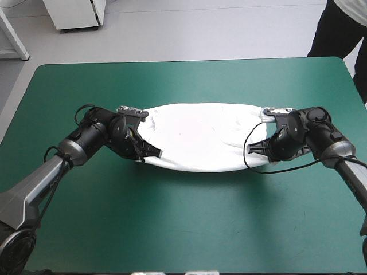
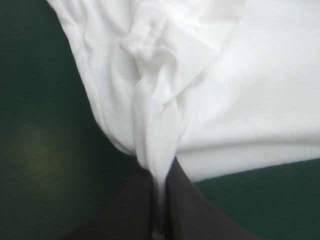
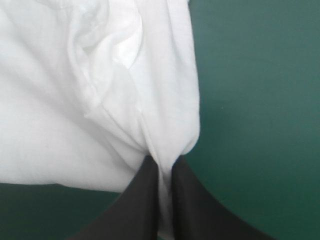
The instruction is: Fold the cloth
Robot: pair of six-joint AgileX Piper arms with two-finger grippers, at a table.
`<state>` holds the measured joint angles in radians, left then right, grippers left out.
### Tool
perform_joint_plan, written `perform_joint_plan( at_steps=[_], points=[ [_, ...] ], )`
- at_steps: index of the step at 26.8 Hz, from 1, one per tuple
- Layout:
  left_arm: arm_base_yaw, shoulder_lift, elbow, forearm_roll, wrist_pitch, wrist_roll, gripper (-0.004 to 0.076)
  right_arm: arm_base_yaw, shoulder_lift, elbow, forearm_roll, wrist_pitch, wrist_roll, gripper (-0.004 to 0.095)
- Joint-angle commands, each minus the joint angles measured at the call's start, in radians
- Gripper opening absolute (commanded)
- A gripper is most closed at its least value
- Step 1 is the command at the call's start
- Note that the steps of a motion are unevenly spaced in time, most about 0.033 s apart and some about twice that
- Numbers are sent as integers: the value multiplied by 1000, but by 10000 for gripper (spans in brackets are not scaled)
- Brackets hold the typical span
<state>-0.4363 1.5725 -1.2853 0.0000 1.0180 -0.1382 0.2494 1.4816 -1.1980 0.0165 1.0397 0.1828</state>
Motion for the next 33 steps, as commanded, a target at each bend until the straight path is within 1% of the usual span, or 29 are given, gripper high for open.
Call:
perform_joint_plan(
  at_steps=[1,3,6,11,17,27,31,33],
  points=[
    [0,-49,-127,9,4,9,-10,-6,-48,-111,-33,25,-17,-17],
    [0,-49,-166,37,-22,9,-10,-6,-47,-154,-42,15,-17,-17],
    [2,-35,-211,94,-83,7,-10,-6,-39,-211,-68,-35,-17,-17],
    [22,45,-300,156,-153,-20,-10,-38,31,-305,-82,-99,-2,-17],
    [65,193,-438,161,-173,-23,-10,-95,154,-407,-47,-156,-6,-17],
    [81,435,-615,170,-189,-19,-10,-125,408,-583,7,-178,-13,-17],
    [81,522,-637,176,-191,-27,-10,-127,501,-614,47,-186,-13,-17],
    [81,545,-637,170,-191,-29,-10,-127,527,-614,49,-182,-13,-17]
  ],
)
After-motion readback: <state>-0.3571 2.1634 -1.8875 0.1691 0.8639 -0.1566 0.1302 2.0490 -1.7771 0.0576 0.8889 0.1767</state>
